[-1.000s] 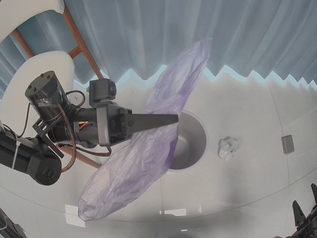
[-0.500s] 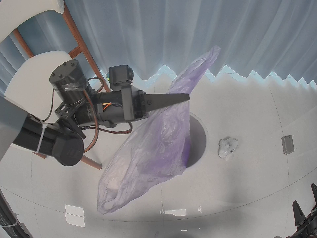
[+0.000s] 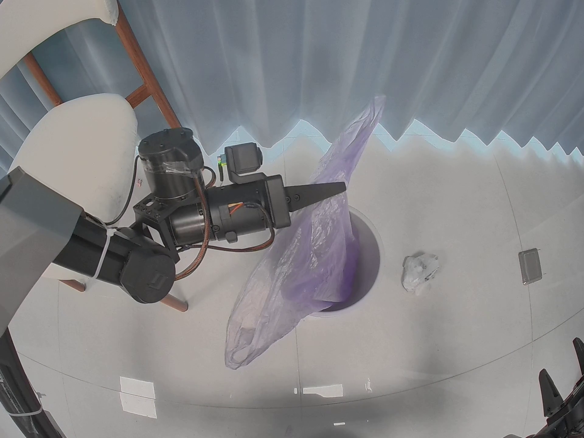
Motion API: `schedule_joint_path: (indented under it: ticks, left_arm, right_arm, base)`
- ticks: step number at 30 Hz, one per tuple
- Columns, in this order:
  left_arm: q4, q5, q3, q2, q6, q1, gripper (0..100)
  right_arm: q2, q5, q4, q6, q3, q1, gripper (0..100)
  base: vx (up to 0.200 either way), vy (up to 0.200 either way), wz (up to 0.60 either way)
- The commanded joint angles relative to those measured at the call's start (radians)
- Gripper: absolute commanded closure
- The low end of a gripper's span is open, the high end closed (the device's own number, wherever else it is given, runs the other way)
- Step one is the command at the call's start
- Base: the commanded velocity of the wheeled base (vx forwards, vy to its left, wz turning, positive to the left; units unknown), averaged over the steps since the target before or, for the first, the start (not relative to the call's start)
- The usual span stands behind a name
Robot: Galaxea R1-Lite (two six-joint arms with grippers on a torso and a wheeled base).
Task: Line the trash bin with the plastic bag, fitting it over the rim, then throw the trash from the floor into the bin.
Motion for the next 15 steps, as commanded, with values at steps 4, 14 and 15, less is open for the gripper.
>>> schedule_joint_path:
  ticks: [4,14,15]
  left_arm:
    - [0.278,0.420,-0.023,-0.081,0.082,-0.109,100]
    - [0.339,0.620,0.023,-0.079,0.125,-0.141,100]
    - [0.339,0.620,0.034,-0.078,0.128,-0.141,100]
  right_arm:
    - [-0.017,0.000,0.000,0.000,0.018,0.000,0]
    - [-0.017,0.000,0.000,0.000,0.018,0.000,0]
    - [-0.017,0.000,0.000,0.000,0.018,0.000,0]
  base:
    - [0.000,0.000,0.00]
    - [0.000,0.000,0.00]
    - [0.000,0.000,0.00]
